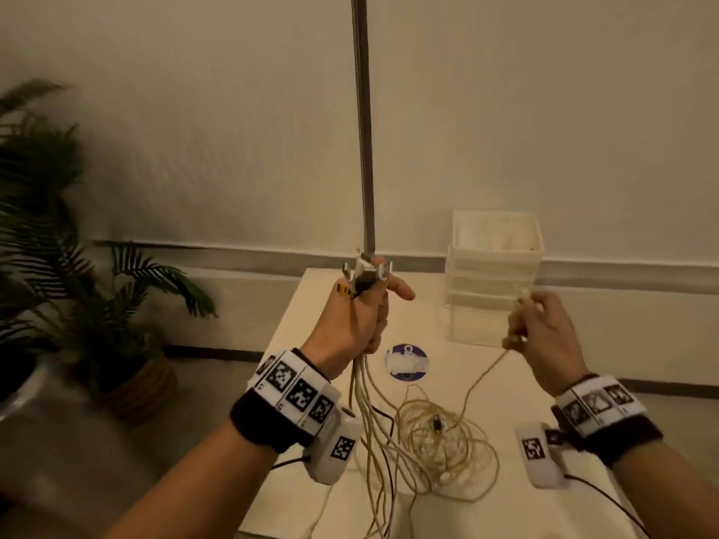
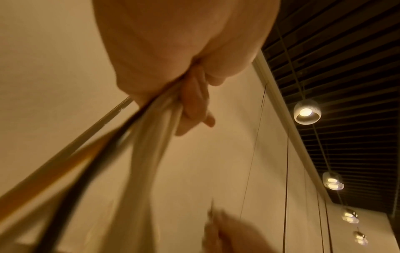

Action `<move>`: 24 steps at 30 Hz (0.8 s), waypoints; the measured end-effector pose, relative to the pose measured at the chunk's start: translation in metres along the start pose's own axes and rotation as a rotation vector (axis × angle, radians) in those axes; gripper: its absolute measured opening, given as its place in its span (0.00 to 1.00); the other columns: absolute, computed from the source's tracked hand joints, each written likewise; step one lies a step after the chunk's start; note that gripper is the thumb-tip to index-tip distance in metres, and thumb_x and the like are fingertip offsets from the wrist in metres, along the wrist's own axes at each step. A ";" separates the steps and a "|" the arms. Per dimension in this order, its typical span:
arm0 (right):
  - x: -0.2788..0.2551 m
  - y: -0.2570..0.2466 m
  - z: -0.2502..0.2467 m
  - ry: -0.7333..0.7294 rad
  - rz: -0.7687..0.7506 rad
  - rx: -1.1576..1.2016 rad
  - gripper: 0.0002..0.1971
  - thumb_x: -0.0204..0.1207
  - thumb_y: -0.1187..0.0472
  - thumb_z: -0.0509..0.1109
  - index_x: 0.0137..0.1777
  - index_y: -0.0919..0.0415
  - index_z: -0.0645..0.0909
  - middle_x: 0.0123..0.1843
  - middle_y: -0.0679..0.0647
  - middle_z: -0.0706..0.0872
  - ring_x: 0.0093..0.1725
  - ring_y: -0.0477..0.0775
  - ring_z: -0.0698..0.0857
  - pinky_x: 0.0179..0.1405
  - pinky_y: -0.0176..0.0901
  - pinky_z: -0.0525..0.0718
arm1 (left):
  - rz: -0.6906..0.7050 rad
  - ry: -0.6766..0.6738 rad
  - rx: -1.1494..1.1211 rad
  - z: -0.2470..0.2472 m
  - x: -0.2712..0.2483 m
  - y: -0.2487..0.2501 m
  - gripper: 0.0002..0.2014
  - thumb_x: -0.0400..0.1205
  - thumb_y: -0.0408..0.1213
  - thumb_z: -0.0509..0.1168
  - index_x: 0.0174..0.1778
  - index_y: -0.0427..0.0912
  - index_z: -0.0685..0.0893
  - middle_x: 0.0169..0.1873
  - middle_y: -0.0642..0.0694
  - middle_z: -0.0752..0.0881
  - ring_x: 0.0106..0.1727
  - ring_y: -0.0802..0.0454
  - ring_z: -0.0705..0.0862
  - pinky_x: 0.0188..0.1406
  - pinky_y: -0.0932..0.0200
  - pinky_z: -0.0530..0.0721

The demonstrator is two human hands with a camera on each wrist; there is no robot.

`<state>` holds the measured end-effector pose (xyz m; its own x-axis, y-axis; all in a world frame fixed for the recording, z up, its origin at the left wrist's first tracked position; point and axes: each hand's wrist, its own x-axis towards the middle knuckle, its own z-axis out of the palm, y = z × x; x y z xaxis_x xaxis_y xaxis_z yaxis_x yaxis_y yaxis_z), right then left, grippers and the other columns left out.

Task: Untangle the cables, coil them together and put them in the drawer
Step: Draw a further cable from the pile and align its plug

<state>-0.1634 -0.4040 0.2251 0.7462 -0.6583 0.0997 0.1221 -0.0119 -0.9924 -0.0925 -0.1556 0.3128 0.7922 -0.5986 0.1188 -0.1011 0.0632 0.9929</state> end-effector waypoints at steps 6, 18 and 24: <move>-0.024 -0.108 0.087 -0.344 -0.087 0.189 0.07 0.82 0.72 0.59 0.56 0.65 0.75 0.31 0.53 0.85 0.28 0.46 0.77 0.29 0.38 0.76 | 0.063 0.103 -0.105 0.018 0.035 0.011 0.14 0.87 0.31 0.60 0.39 0.41 0.87 0.21 0.49 0.62 0.17 0.57 0.56 0.17 0.67 0.57; -0.044 -0.094 0.127 -0.150 -0.179 0.146 0.06 0.78 0.73 0.68 0.49 0.66 0.86 0.42 0.62 0.92 0.36 0.56 0.90 0.36 0.44 0.88 | 0.040 0.122 -0.113 0.011 0.052 0.001 0.13 0.85 0.39 0.64 0.36 0.47 0.88 0.23 0.48 0.77 0.23 0.50 0.71 0.19 0.62 0.65; -0.060 -0.050 0.110 -0.321 -0.219 -0.163 0.06 0.79 0.64 0.70 0.47 0.56 0.89 0.36 0.58 0.89 0.29 0.51 0.83 0.32 0.44 0.85 | 0.133 0.230 -0.152 -0.017 0.058 0.013 0.21 0.88 0.45 0.56 0.32 0.40 0.82 0.29 0.44 0.84 0.29 0.48 0.78 0.32 0.53 0.78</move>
<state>-0.1427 -0.2808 0.2770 0.8832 -0.3592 0.3014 0.2147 -0.2616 -0.9410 -0.0378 -0.1754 0.3329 0.8954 -0.3814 0.2296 -0.1356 0.2577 0.9567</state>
